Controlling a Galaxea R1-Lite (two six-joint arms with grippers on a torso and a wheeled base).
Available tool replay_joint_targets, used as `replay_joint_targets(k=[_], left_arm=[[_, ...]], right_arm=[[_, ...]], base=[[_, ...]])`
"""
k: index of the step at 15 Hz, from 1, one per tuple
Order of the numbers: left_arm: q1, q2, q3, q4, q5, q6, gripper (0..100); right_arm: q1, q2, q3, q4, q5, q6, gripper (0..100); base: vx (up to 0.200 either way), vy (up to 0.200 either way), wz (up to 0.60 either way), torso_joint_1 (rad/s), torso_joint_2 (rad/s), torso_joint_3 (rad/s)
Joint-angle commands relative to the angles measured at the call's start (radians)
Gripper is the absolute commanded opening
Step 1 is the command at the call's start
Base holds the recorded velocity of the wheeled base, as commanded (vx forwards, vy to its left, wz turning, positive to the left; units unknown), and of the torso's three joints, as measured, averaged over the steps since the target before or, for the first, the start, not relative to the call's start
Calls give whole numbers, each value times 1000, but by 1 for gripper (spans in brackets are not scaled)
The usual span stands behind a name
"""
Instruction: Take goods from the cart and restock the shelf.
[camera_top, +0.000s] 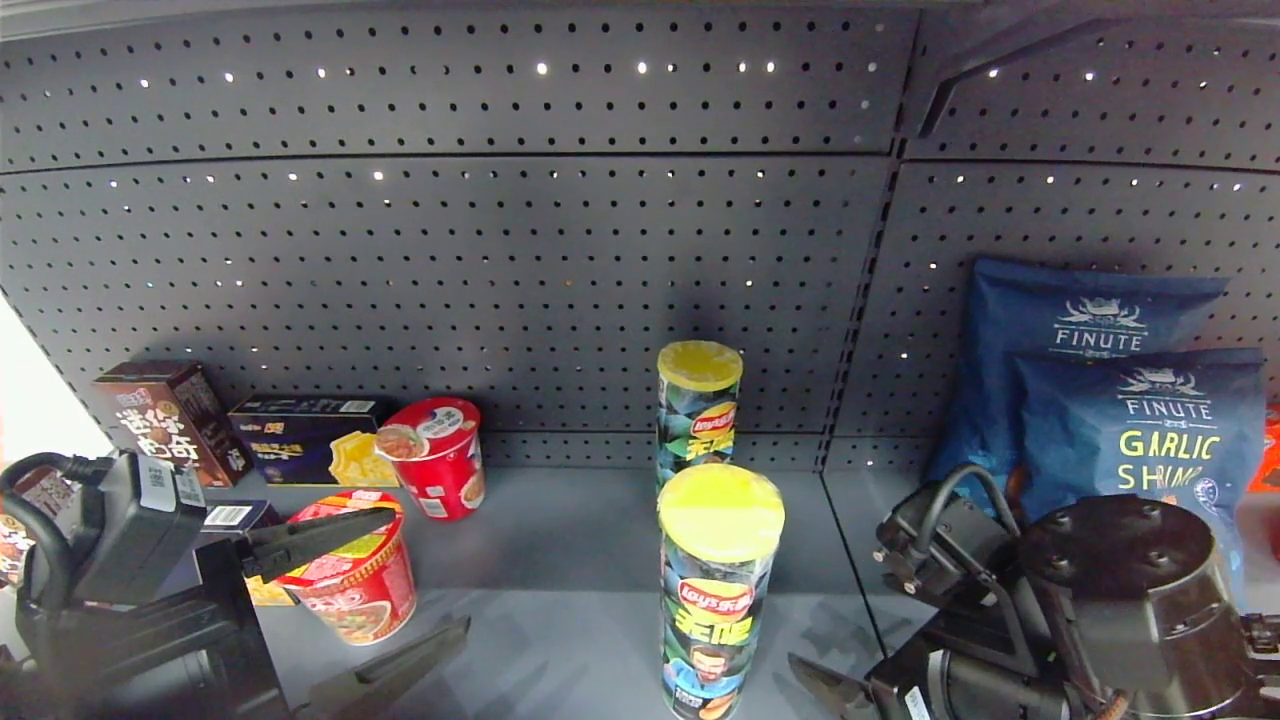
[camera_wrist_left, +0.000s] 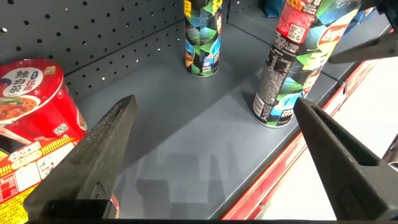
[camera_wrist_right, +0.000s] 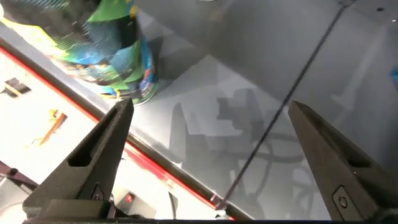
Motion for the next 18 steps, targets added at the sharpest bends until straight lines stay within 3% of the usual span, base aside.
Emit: replay_joint_targets(k=[1,18], left_arm=[[0,4,0,-1,0,0,100],[14,0,12,-1,0,0,100]], right_arm=[[7,33,-9,0,0,0,100],[13,106,-63,-4,12,2,100]], base=[[0,0,0,0,0,0],[0,0,0,0,0,0]])
